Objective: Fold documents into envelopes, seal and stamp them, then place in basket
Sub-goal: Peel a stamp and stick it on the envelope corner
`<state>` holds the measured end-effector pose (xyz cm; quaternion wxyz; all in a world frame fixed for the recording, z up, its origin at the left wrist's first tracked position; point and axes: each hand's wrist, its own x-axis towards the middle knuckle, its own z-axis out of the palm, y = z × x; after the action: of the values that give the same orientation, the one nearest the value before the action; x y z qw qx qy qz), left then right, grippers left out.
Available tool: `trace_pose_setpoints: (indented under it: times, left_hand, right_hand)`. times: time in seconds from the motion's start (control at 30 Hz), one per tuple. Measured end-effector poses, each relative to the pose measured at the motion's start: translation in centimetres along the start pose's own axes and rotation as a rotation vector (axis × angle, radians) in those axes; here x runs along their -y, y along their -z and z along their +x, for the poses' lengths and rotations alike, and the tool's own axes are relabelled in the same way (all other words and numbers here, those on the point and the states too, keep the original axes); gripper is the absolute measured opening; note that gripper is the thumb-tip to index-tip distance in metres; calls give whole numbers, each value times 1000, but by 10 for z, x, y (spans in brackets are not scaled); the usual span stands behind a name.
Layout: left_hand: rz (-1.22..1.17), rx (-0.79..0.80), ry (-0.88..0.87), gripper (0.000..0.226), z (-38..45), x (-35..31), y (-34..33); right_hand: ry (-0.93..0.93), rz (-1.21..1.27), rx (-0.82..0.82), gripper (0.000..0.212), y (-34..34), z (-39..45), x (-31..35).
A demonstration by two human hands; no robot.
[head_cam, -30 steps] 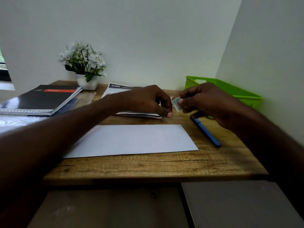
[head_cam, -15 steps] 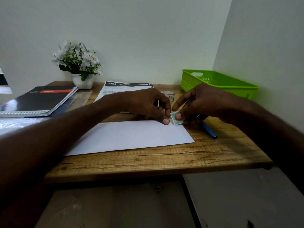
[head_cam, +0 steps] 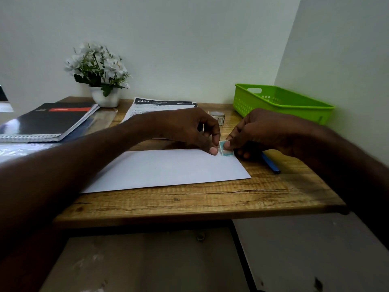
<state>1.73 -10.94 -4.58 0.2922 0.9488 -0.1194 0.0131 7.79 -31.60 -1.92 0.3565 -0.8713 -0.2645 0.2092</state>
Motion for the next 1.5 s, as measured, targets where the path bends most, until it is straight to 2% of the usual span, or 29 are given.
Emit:
trace_pose_setpoints:
  times: [0.63,0.9,1.03,1.17,1.27,1.5]
  left_hand:
    - [-13,6,-13,26,2,2,-2]
    - [62,12,-30,26,6,0,-2]
    - [122,5,-41,36,7,3,0]
    - [81,25,-66,28,6,1,0]
    - [39,73,-153,21,6,1,-2]
    - [14,91,-153,25,7,3,-3]
  right_hand:
    - [102,-120,-39,16,-8,1,-4]
    - [88,-189,33,32,-5,4,7]
    - [41,-293,29,19,-7,11,14]
    - [73,-380,-9,10,-12,13,15]
    - [128,-405,-49,18,-13,13,10]
    - [185,-438,-100,28,-11,7,4]
